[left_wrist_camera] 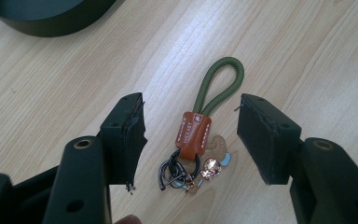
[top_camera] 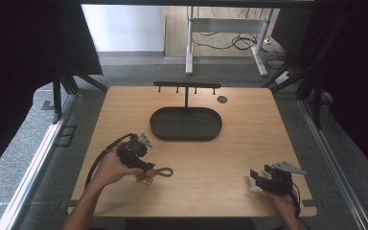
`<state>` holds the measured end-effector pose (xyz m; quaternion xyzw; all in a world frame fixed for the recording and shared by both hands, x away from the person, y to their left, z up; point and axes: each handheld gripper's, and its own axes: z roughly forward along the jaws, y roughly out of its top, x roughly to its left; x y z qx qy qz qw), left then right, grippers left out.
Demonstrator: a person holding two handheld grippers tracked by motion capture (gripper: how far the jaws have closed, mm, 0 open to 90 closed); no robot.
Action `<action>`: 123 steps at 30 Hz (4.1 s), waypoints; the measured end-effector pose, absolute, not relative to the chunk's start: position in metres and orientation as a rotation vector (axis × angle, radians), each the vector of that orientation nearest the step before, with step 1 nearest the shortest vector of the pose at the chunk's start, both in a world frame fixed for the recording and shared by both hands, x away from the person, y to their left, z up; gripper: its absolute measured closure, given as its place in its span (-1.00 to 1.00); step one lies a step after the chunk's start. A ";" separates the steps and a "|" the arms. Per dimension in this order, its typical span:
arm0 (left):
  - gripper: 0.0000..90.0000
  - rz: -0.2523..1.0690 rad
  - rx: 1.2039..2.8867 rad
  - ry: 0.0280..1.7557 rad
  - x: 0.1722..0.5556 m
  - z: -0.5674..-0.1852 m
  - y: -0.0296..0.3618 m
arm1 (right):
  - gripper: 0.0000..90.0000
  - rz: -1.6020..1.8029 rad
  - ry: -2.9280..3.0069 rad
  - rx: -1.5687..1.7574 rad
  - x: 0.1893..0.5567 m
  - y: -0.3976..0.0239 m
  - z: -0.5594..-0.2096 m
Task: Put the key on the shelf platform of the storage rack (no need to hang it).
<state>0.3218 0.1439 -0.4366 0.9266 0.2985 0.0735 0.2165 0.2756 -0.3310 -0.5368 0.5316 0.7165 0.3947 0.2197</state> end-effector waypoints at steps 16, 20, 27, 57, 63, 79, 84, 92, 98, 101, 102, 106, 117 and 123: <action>-0.01 0.170 2.621 0.820 0.328 -0.445 0.138 | -0.29 1.089 1.997 1.475 0.277 -0.332 -0.537; 0.00 0.154 2.632 0.814 0.328 -0.449 0.139 | -0.29 1.074 2.007 1.476 0.278 -0.331 -0.538; 0.01 0.143 2.648 0.799 0.329 -0.453 0.138 | -0.30 1.034 2.038 1.472 0.279 -0.326 -0.538; 0.01 0.089 2.698 0.805 0.335 -0.479 0.132 | -0.32 0.972 2.075 1.433 0.280 -0.316 -0.540; -0.01 0.057 2.707 0.812 0.335 -0.490 0.130 | -0.36 0.927 2.087 1.399 0.280 -0.311 -0.540; -0.05 0.061 2.713 0.822 0.337 -0.493 0.129 | -0.36 0.932 2.087 1.402 0.280 -0.312 -0.540; -0.07 0.056 2.716 0.820 0.338 -0.494 0.128 | -0.36 0.931 2.088 1.401 0.280 -0.311 -0.540; -0.07 0.048 2.712 0.830 0.338 -0.498 0.130 | -0.38 0.930 2.100 1.386 0.280 -0.309 -0.540; -0.07 0.059 2.692 0.837 0.341 -0.497 0.129 | -0.38 0.929 2.100 1.386 0.280 -0.309 -0.540; -0.07 0.056 2.701 0.837 0.341 -0.498 0.129 | -0.38 0.929 2.100 1.386 0.280 -0.309 -0.540; -0.07 0.056 2.703 0.840 0.341 -0.498 0.129 | -0.38 0.929 2.100 1.386 0.280 -0.309 -0.540; -0.07 0.057 2.706 0.843 0.342 -0.500 0.129 | -0.38 0.930 2.101 1.386 0.280 -0.309 -0.540; -0.10 0.060 2.734 0.822 0.341 -0.507 0.123 | -0.40 0.930 2.101 1.388 0.281 -0.309 -0.540; -0.11 0.069 2.705 0.816 0.339 -0.508 0.123 | -0.41 0.928 2.101 1.388 0.281 -0.309 -0.540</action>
